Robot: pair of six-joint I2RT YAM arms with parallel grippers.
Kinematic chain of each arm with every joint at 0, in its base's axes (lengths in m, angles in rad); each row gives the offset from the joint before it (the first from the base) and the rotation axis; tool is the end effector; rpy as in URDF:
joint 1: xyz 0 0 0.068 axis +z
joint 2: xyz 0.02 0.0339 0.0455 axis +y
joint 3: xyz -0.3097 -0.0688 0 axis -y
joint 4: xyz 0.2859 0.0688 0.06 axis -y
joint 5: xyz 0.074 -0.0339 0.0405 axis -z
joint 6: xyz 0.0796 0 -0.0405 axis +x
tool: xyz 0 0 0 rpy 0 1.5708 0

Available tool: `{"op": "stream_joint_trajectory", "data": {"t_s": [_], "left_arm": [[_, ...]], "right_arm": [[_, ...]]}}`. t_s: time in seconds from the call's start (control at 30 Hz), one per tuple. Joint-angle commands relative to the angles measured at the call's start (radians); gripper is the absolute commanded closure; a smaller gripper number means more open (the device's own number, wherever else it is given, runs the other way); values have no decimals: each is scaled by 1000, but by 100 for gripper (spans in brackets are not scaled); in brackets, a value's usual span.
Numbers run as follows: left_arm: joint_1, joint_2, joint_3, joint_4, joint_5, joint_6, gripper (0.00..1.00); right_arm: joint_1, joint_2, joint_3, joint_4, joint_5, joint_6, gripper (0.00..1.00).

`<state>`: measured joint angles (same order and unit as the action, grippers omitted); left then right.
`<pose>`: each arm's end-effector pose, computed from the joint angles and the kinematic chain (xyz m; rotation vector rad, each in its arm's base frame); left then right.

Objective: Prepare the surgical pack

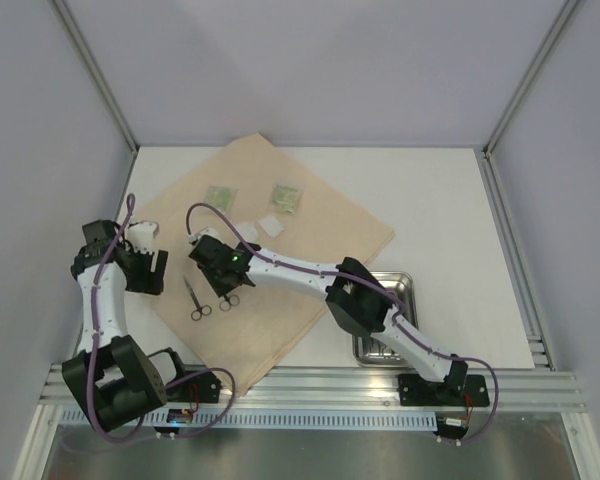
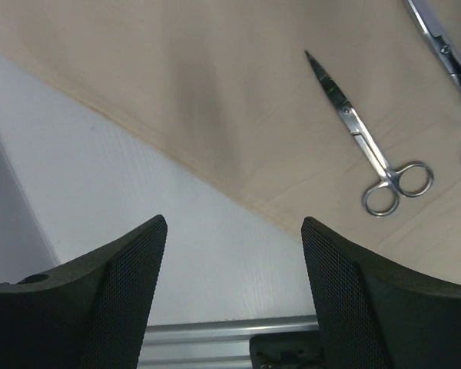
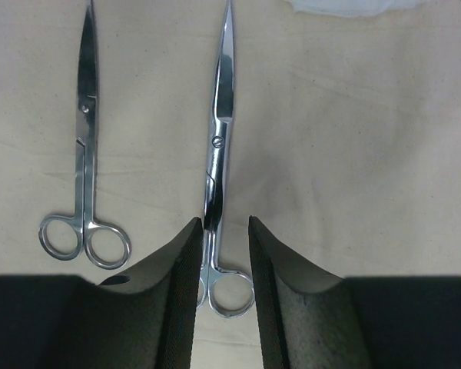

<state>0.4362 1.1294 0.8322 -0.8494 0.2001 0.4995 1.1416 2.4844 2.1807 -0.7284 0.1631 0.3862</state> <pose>0.2253 0.0876 0.2286 0.1424 2.6715 0.0201 0.2757 0.5713 0.1435 -0.9118 2.4585 0.3459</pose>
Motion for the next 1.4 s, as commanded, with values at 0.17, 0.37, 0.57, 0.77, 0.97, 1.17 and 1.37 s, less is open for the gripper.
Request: {"op": "stream_joint_trajectory", "data": {"t_s": [0.17, 0.37, 0.57, 0.77, 0.97, 1.17, 1.37], "left_arm": [[116, 47, 76, -48, 254, 50, 20], [131, 15, 58, -60, 340, 73, 20], [131, -2, 68, -47, 314, 63, 19], [131, -14, 68, -50, 282, 68, 17], [131, -10, 67, -59, 282, 63, 16], [131, -11, 87, -76, 280, 54, 16], [131, -26, 96, -96, 277, 62, 16]], "right_arm": [[21, 30, 48, 41, 12, -24, 67], [23, 57, 50, 14, 47, -27, 67], [26, 94, 50, -19, 71, -23, 70], [29, 123, 73, -88, 84, -7, 88], [35, 56, 73, -72, 47, 3, 99], [35, -87, 59, -3, 26, 31, 99], [35, -195, -22, 58, 41, 36, 99]]}}
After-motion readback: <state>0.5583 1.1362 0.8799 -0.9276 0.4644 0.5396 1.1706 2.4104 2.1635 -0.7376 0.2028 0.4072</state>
